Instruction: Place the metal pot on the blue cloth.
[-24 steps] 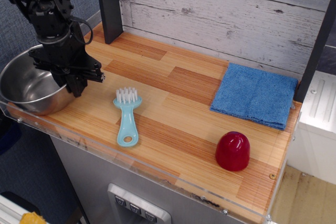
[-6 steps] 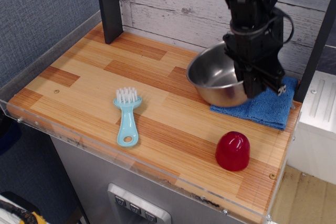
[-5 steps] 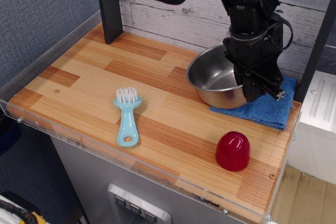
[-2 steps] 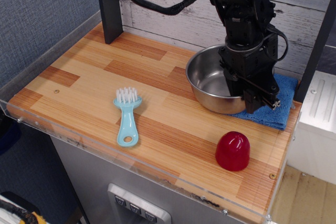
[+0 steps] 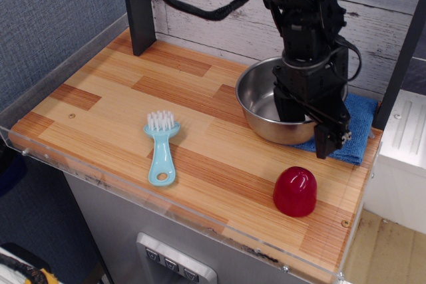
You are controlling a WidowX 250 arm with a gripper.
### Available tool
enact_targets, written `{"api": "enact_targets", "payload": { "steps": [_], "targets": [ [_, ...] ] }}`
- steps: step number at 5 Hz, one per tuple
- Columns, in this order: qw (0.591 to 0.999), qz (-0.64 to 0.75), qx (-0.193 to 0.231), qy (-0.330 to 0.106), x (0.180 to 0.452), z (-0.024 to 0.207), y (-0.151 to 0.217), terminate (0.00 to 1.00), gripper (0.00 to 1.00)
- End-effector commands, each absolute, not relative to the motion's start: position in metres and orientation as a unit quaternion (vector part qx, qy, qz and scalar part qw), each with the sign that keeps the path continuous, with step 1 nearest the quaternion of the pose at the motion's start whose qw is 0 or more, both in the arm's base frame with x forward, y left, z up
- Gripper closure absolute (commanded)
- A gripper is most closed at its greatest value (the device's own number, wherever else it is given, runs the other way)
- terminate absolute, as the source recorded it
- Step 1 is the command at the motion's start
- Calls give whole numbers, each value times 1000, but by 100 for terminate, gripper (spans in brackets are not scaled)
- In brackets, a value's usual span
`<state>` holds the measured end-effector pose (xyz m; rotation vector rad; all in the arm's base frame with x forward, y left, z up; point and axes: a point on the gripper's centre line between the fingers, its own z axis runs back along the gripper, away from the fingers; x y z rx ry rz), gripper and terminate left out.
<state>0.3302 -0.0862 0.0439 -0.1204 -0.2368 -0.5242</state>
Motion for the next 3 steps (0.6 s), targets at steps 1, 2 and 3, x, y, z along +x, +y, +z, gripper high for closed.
{"api": "enact_targets", "payload": {
  "steps": [1,2,3],
  "targets": [
    [958,-215,-80,-171,328,113,-62,0,0],
    [958,-204,-89,-183,321,137,-54,0,0],
    [961,-181,-92,-188,310,165,-41,0,0]
  ]
}}
